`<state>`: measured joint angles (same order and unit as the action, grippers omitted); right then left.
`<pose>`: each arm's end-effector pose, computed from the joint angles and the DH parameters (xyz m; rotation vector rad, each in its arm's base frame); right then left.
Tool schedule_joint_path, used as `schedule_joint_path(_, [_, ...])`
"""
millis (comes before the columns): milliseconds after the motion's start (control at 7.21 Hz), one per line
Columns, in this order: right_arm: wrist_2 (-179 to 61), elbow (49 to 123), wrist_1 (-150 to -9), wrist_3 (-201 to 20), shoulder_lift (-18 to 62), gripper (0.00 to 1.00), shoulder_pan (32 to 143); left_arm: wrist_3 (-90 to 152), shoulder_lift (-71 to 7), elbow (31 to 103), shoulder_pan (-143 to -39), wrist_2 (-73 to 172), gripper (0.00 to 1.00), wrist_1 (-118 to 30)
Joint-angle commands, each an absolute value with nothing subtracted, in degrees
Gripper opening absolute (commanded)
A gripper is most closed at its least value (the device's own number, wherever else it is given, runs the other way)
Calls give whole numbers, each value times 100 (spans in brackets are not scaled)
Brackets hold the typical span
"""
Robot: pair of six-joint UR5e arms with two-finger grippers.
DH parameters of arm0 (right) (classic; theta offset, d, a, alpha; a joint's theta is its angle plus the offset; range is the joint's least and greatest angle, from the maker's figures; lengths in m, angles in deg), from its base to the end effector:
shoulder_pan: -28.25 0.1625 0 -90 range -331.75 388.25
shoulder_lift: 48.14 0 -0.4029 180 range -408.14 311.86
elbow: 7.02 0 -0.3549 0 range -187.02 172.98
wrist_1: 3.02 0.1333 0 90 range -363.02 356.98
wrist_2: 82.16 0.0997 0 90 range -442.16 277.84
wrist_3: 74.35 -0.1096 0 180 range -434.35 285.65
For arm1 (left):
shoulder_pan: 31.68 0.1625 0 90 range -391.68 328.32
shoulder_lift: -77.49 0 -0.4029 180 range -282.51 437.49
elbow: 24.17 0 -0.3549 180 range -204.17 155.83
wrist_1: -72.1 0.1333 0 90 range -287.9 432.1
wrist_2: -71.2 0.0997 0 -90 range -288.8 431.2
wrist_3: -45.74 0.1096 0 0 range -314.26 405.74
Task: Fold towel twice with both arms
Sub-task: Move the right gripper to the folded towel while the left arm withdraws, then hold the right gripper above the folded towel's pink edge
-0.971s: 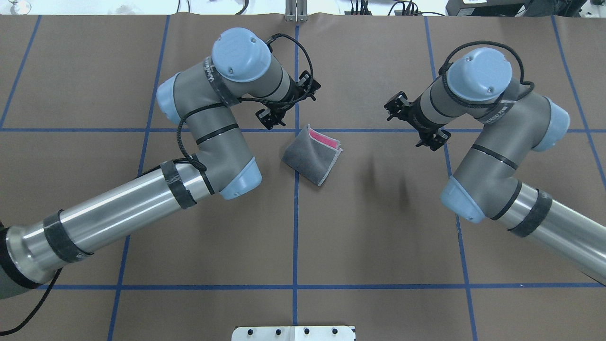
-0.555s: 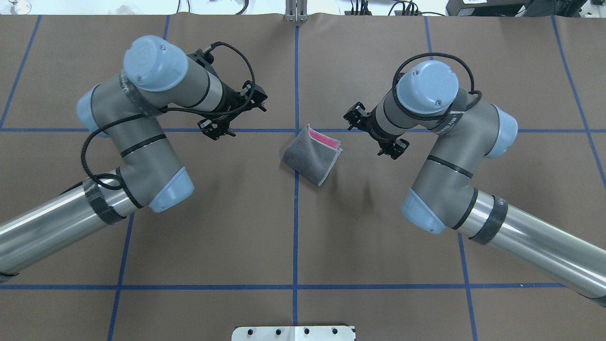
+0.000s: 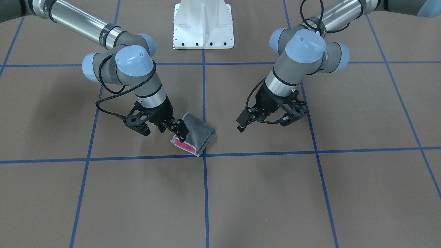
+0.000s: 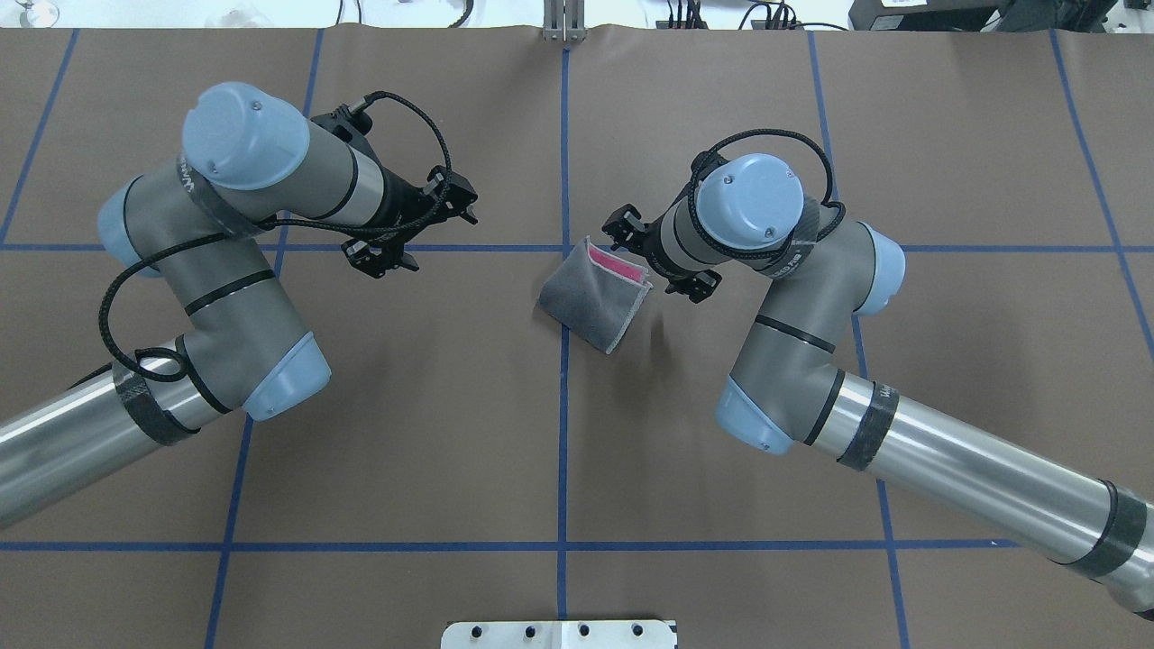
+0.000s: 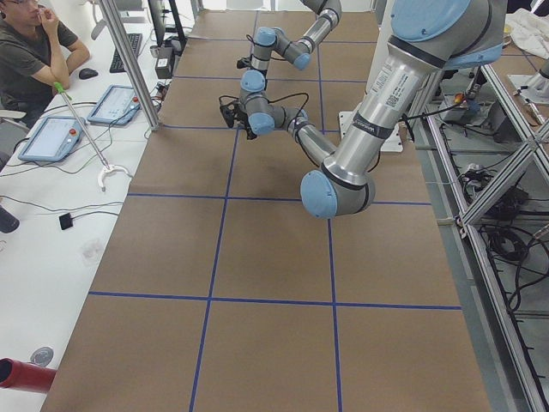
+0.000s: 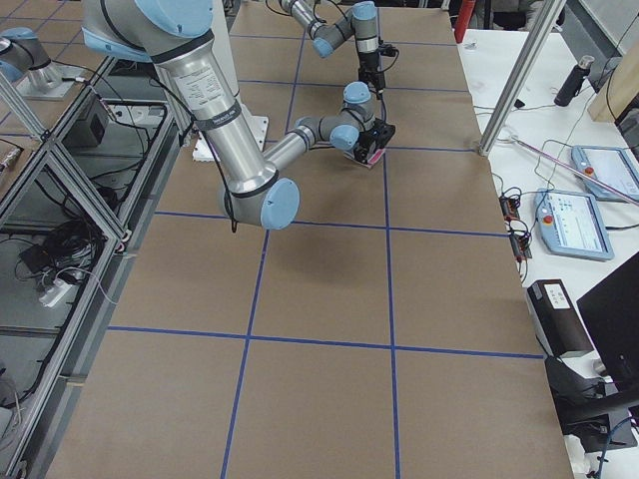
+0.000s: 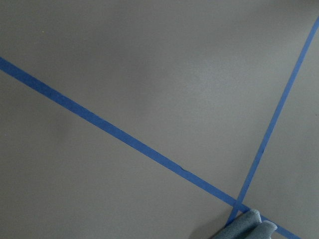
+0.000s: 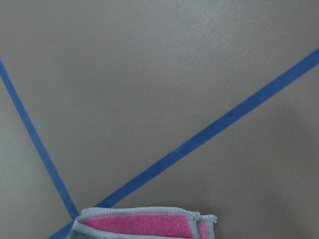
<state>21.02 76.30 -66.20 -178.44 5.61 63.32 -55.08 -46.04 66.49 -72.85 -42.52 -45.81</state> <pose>-0.5033 -0.4857 0.2883 -0.0298 -1.0224 0.6708 0.4317 -0.4960 0.2578 -0.0811 1.1438 -0.5838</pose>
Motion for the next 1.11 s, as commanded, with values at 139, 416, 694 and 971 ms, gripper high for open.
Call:
schedule_joint_path(139, [1970, 7471, -6480, -17614, 504, 83, 6315, -5507, -4591, 6645, -7281, -4245, 100, -4576])
schedule_joint_path(416, [1865, 7471, -6463, -16947, 495, 73, 6315, -5507, -4538, 6654, -7281, -4245, 100, -4568])
schedule_joint_path(694, [1865, 7349, -6305, -16744, 443, 67, 6315, -5507, -4284, 6846, -7281, -4253, 100, -4576])
schedule_joint_path(971, [1821, 7015, -5954, -16420, 310, 67, 6315, -5507, -4265, 6873, -7281, -4253, 100, -4576])
